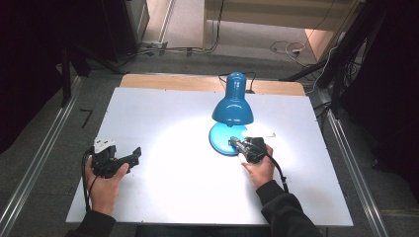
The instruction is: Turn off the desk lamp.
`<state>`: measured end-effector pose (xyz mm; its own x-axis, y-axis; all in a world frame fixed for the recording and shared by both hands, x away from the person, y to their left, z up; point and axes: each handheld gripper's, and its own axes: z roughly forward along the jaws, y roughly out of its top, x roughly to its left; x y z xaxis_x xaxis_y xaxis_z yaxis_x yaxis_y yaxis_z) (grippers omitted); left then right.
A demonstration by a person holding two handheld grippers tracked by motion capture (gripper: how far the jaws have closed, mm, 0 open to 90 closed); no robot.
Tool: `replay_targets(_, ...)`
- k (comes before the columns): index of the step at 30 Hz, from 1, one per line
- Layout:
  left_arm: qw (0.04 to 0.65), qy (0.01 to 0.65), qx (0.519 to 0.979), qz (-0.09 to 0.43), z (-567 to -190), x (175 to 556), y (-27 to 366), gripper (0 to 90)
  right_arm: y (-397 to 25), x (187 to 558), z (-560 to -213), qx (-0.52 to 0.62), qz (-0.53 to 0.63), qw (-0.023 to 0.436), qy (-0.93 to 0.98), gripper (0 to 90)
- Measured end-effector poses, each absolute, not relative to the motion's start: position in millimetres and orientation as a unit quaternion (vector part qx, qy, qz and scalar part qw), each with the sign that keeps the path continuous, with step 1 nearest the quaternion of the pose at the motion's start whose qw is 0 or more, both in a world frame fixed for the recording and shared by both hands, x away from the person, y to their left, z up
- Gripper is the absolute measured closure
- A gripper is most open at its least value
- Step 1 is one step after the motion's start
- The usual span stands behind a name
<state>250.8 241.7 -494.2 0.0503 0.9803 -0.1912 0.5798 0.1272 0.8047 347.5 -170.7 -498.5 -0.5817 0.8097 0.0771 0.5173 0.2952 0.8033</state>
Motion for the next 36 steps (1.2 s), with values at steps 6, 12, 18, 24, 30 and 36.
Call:
replay_targets(6, 0.393, 0.64, 0.609, 0.256, -494.0, 250.7, 241.3, 10.4, -168.0, 347.6, -496.8, 0.415, 0.406, 0.188, 0.792, 88.2)
replay_targets(12, 0.392, 0.639, 0.61, 0.255, -494.2, 250.9, 241.2, 10.4, -167.6, 347.8, -496.9, 0.413, 0.405, 0.19, 0.793, 88.3)
replay_targets(18, 0.393, 0.638, 0.612, 0.254, -494.3, 251.2, 240.6, 10.3, -168.3, 348.5, -496.8, 0.412, 0.406, 0.187, 0.794, 88.3)
replay_targets(24, 0.393, 0.638, 0.612, 0.254, -494.2, 251.3, 240.6, 10.4, -167.9, 349.1, -496.8, 0.411, 0.405, 0.189, 0.795, 88.4)
replay_targets(30, 0.394, 0.637, 0.612, 0.254, -493.8, 250.9, 241.2, 10.4, -164.4, 352.2, -498.3, 0.413, 0.402, 0.2, 0.792, 88.5)
replay_targets(36, 0.395, 0.64, 0.608, 0.254, -493.9, 251.1, 243.4, 10.4, -165.2, 356.3, -499.0, 0.419, 0.418, 0.191, 0.783, 87.7)
